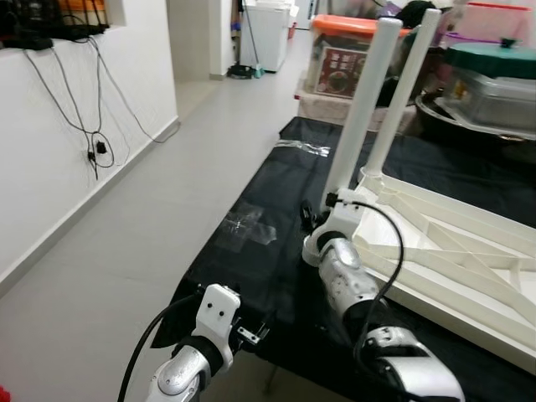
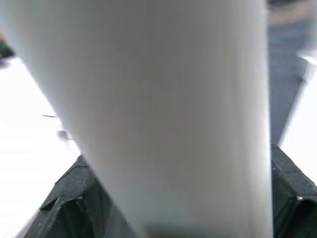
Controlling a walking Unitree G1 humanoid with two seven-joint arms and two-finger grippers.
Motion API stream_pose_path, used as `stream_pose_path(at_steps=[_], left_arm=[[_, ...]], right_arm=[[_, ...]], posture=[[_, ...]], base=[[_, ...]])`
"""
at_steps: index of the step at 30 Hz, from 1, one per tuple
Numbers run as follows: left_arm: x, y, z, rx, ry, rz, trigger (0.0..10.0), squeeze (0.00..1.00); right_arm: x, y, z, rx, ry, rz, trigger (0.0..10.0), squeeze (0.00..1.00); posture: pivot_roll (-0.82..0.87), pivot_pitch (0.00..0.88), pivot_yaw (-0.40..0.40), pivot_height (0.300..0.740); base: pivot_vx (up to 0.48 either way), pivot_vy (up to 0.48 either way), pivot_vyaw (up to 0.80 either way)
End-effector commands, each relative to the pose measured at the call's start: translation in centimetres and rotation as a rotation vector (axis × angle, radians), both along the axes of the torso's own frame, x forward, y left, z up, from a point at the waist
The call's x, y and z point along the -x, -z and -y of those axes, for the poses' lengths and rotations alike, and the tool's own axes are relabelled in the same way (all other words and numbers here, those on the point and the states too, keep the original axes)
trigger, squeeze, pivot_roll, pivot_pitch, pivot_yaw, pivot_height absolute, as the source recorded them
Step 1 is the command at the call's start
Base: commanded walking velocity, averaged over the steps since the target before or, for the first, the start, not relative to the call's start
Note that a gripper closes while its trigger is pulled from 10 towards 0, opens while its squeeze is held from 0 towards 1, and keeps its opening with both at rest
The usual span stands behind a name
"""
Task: Building children table
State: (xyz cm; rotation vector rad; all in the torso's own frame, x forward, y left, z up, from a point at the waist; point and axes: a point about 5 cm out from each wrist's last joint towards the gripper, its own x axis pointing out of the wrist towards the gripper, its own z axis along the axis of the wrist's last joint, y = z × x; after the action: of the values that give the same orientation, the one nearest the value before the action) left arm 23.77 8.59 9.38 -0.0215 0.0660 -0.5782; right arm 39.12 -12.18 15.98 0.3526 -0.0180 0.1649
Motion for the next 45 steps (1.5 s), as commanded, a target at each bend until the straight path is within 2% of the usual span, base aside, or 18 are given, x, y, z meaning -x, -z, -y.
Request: stream_pose_path(at_steps=[1, 3, 6, 7, 8, 9, 13, 17, 18, 23, 26, 30, 34, 35, 36, 37, 41, 45], left_arm=[[-0.1, -0.1, 0.1, -0.004, 0.005, 0.000, 10.0, 0.00], [-0.1, -0.1, 0.1, -0.004, 0.005, 0.001, 10.0, 0.00], [-0.1, -0.1, 0.1, -0.004, 0.005, 0.001, 10.0, 0.00], [-0.1, -0.1, 0.1, -0.005, 0.005, 0.001, 10.0, 0.00], [-0.1, -0.1, 0.1, -0.005, 0.005, 0.001, 10.0, 0.00], [-0.1, 0.0, 0.1, -0.007, 0.006, 0.001, 10.0, 0.00], [-0.1, 0.0, 0.1, -0.008, 0.007, 0.001, 10.0, 0.00], [-0.1, 0.1, 0.1, -0.009, 0.007, 0.000, 10.0, 0.00], [0.0, 0.1, 0.1, -0.010, 0.008, -0.001, 10.0, 0.00], [0.0, 0.2, 0.1, -0.011, 0.009, -0.004, 10.0, 0.00], [0.0, 0.3, 0.2, -0.010, 0.010, -0.006, 10.0, 0.00], [0.1, 0.4, 0.2, -0.009, 0.017, -0.009, 10.0, 0.00], [0.1, 0.4, 0.2, -0.010, 0.018, -0.009, 10.0, 0.00], [0.1, 0.5, 0.2, -0.010, 0.019, -0.010, 10.0, 0.00], [0.1, 0.5, 0.2, -0.010, 0.019, -0.010, 10.0, 0.00], [0.1, 0.5, 0.2, -0.011, 0.021, -0.010, 10.0, 0.00], [0.1, 0.4, 0.2, -0.014, 0.026, -0.009, 10.0, 0.00], [0.1, 0.4, 0.2, -0.015, 0.026, -0.007, 10.0, 0.00]], right_arm=[[-0.1, -0.8, -0.8, -0.042, -0.222, 0.029, 10.0, 0.00], [0.1, -1.4, -0.8, -0.058, -0.397, 0.053, 10.0, 0.00], [0.1, -1.4, -0.8, -0.058, -0.397, 0.053, 10.0, 0.00], [0.7, -1.9, -0.7, -0.040, -0.580, 0.079, 10.0, 0.00], [0.7, -1.9, -0.7, -0.040, -0.580, 0.079, 10.0, 0.00], [1.8, -1.8, -1.0, 0.047, -0.820, 0.101, 10.0, 0.00], [3.4, -1.1, -1.5, 0.153, -1.102, 0.090, 10.0, 0.00], [4.0, -0.6, -2.0, 0.198, -1.202, 0.078, 10.0, 0.00], [4.3, -0.1, -2.6, 0.239, -1.260, 0.069, 0.0, 0.00], [4.4, 0.7, -3.4, 0.300, -1.296, 0.061, 0.0, 0.00], [4.1, 0.8, -3.5, 0.317, -1.229, 0.062, 0.0, 0.00], [1.2, -0.2, -2.2, 0.276, -0.697, 0.075, 0.0, 0.00], [0.5, -0.4, -1.5, 0.244, -0.538, 0.046, 0.0, 0.00], [-0.2, 0.0, 0.2, 0.235, -0.261, -0.025, 0.0, 0.00], [-0.2, 0.0, 0.2, 0.235, -0.261, -0.025, 0.0, 0.00], [-0.4, 0.7, 1.9, 0.250, -0.008, -0.097, 0.0, 0.00], [0.4, 2.1, 4.2, 0.255, 0.350, -0.188, 0.0, 0.00], [1.0, 2.6, 4.7, 0.239, 0.462, -0.220, 0.0, 0.00]], posture=[[0.15, 0.000, -0.094, 0.740], [0.15, 0.000, -0.094, 0.740], [0.15, 0.000, -0.094, 0.740], [0.15, 0.000, -0.097, 0.740], [0.15, 0.000, -0.097, 0.740], [0.16, 0.000, -0.098, 0.740], [0.16, 0.000, -0.101, 0.740], [0.16, 0.000, -0.101, 0.740], [0.17, 0.000, -0.102, 0.740], [0.16, 0.000, -0.103, 0.740], [0.16, 0.000, -0.100, 0.740], [0.16, 0.000, -0.102, 0.740], [0.15, 0.000, -0.099, 0.740], [0.15, 0.000, -0.093, 0.740], [0.15, 0.000, -0.093, 0.740], [0.15, 0.000, -0.094, 0.740], [0.16, 0.000, -0.094, 0.740], [0.16, 0.000, -0.098, 0.740]], base=[[0.000, 0.000, 0.00], [0.000, 0.000, 0.00], [0.000, 0.000, 0.00], [0.000, 0.000, 0.00], [0.000, 0.000, 0.00], [0.000, 0.000, 0.00], [0.000, 0.000, 0.00], [0.000, 0.000, 0.00], [0.000, 0.000, 0.00], [0.000, 0.000, 0.00], [0.000, 0.000, 0.00], [0.000, 0.000, 0.00], [0.000, 0.000, 0.00], [0.000, 0.000, 0.00], [0.000, 0.000, 0.00], [0.000, 0.000, 0.00], [0.000, 0.000, 0.00], [0.000, 0.000, 0.00]])
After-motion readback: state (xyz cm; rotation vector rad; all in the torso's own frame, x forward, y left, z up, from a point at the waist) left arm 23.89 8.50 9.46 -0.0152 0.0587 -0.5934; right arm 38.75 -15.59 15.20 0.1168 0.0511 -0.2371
